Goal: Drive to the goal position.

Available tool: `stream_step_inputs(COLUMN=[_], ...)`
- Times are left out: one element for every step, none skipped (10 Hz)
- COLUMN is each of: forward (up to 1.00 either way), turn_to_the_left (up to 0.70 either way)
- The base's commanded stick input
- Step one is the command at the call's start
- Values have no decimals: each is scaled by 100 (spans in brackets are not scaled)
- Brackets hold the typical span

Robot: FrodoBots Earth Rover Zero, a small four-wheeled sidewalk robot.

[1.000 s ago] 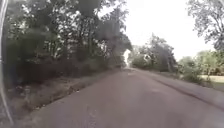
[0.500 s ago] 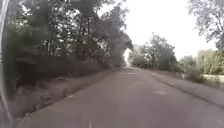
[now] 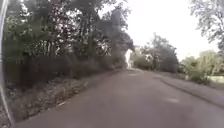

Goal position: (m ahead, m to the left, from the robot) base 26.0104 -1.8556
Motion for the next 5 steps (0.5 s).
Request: stream_step_inputs(forward=[70, 70, 70, 70, 70], turn_to_the_left=[1, 2, 1, 0, 1])
